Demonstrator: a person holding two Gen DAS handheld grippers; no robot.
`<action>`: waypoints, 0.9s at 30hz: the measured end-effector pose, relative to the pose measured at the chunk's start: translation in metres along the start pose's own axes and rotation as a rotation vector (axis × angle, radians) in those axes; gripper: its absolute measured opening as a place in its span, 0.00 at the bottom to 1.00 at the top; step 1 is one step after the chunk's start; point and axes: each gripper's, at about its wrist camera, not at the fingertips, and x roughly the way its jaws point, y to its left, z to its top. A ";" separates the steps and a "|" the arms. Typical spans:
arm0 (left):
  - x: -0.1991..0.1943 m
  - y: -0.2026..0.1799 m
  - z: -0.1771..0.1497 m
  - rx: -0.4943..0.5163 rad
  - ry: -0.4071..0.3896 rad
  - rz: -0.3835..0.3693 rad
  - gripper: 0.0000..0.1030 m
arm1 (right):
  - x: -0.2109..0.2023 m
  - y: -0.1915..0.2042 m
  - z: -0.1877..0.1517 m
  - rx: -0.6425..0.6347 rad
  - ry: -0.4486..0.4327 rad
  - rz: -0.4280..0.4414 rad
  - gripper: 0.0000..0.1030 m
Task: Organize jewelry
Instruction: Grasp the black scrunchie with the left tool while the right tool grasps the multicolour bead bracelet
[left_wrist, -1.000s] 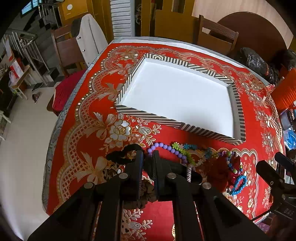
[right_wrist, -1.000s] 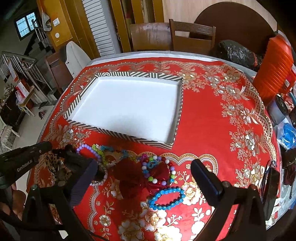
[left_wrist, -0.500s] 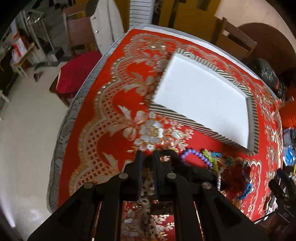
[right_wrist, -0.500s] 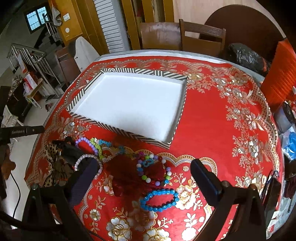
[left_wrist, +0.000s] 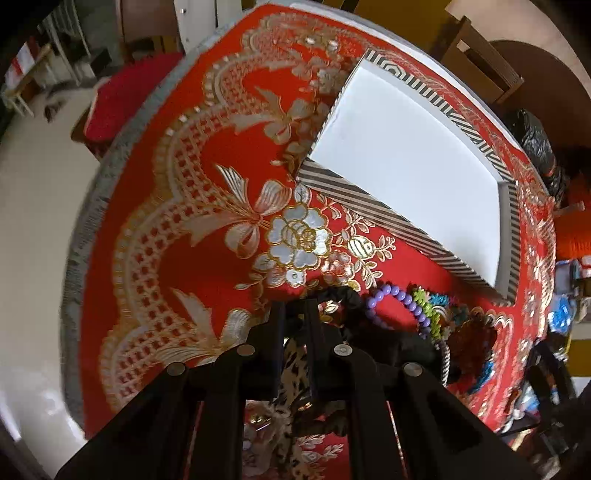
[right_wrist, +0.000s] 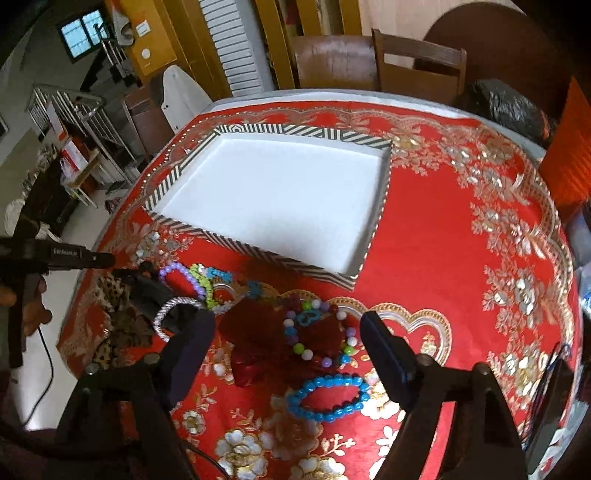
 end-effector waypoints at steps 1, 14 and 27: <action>0.004 0.000 0.001 -0.006 0.014 -0.013 0.00 | 0.002 -0.001 -0.001 -0.003 0.009 -0.001 0.82; 0.036 -0.017 0.003 0.132 0.086 0.043 0.07 | 0.029 0.014 -0.017 -0.045 0.118 0.044 0.54; 0.022 -0.025 0.019 0.169 -0.006 0.050 0.00 | 0.034 0.000 -0.011 -0.013 0.110 0.045 0.19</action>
